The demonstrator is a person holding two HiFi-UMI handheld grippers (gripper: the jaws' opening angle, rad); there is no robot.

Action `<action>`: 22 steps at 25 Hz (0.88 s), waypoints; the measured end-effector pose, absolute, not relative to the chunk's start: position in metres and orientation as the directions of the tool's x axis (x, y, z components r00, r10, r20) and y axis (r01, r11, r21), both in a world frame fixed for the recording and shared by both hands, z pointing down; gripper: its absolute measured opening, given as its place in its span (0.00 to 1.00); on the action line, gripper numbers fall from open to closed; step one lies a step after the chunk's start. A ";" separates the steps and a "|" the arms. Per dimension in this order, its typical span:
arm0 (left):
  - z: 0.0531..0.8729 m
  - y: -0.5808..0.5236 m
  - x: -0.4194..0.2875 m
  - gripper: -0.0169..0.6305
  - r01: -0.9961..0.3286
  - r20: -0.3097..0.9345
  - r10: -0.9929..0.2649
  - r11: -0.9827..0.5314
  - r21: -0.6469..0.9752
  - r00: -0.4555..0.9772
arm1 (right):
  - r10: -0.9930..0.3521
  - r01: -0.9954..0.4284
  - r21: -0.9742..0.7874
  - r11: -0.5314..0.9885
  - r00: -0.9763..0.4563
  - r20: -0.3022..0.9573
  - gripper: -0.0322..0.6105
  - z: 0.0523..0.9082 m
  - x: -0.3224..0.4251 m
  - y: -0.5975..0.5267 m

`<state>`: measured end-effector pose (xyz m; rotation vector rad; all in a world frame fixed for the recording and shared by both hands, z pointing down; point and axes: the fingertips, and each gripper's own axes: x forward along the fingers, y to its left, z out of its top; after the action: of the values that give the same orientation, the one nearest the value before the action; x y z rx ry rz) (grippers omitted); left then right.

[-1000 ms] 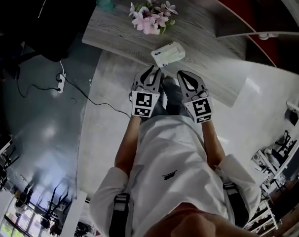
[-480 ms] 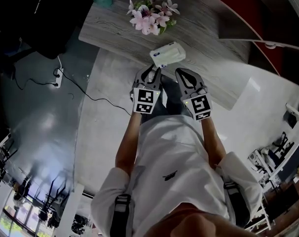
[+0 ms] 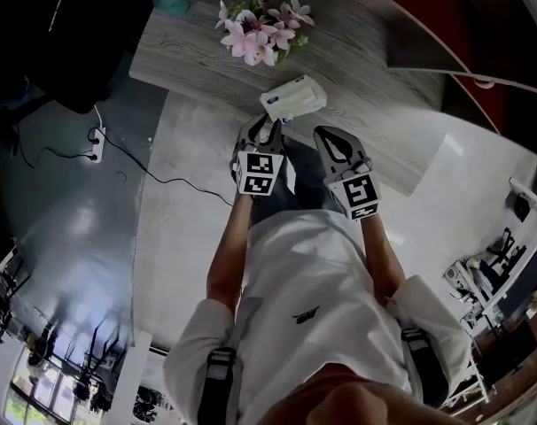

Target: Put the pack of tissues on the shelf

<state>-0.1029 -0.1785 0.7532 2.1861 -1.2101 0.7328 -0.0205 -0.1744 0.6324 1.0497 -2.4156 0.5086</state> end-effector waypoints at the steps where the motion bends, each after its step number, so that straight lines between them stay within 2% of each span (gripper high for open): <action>1: 0.756 -0.180 -0.104 0.18 -0.872 0.680 -0.582 -0.453 0.184 0.446 | -0.586 -0.754 -0.151 0.640 -0.605 0.539 0.09 0.632 -0.020 -0.175; 8: 0.759 -0.189 -0.104 0.10 -0.884 0.675 -0.598 -0.431 0.182 0.431 | -0.595 -0.762 -0.150 0.630 -0.597 0.538 0.09 0.632 -0.016 -0.176; 22: 0.686 -0.204 -0.097 0.09 -0.859 0.574 -0.658 -0.479 0.181 0.487 | -0.644 -0.784 -0.115 0.610 -0.575 0.504 0.09 0.607 -0.010 -0.179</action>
<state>-0.0972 -0.2042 0.6859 2.2883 -1.2553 0.6048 -0.0103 -0.1785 0.6070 1.1383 -2.4224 0.4595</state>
